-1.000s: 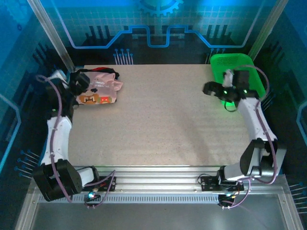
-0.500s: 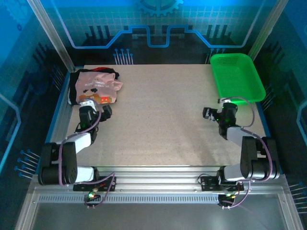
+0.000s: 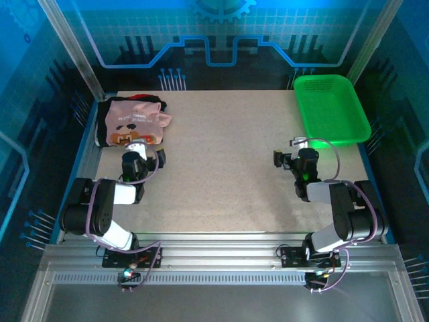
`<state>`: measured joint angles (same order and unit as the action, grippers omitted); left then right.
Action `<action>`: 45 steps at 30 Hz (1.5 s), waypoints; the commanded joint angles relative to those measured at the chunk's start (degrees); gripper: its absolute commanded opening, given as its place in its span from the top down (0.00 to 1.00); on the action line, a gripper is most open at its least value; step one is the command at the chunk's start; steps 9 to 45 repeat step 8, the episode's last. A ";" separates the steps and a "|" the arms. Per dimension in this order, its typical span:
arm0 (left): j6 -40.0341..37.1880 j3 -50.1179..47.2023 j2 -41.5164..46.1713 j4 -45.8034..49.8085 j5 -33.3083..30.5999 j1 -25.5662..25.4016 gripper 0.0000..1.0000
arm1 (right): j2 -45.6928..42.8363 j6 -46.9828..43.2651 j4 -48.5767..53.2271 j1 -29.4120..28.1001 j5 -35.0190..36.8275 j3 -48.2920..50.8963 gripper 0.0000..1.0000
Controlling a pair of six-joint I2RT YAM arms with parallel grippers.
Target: Fold and stack the t-shirts
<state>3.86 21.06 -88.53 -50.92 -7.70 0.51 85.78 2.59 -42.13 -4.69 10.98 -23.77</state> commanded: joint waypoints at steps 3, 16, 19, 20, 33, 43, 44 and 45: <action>-1.62 -0.21 -0.06 -2.99 -0.74 -0.25 0.01 | 0.33 -2.02 -1.34 1.49 -5.97 -0.83 0.00; -1.58 -0.23 -0.06 -2.99 -0.74 -0.27 0.01 | 0.31 -2.31 -1.64 1.44 -6.30 -0.66 0.00; -1.58 -0.23 -0.06 -2.99 -0.74 -0.27 0.01 | 0.31 -2.31 -1.64 1.44 -6.30 -0.66 0.00; -1.58 -0.23 -0.06 -2.99 -0.74 -0.27 0.01 | 0.31 -2.31 -1.64 1.44 -6.30 -0.66 0.00; -1.58 -0.23 -0.06 -2.99 -0.74 -0.27 0.01 | 0.31 -2.31 -1.64 1.44 -6.30 -0.66 0.00; -1.58 -0.23 -0.06 -2.99 -0.74 -0.27 0.01 | 0.31 -2.31 -1.64 1.44 -6.30 -0.66 0.00; -1.58 -0.23 -0.06 -2.99 -0.74 -0.27 0.01 | 0.31 -2.31 -1.64 1.44 -6.30 -0.66 0.00; -1.58 -0.23 -0.06 -2.99 -0.74 -0.27 0.01 | 0.31 -2.31 -1.64 1.44 -6.30 -0.66 0.00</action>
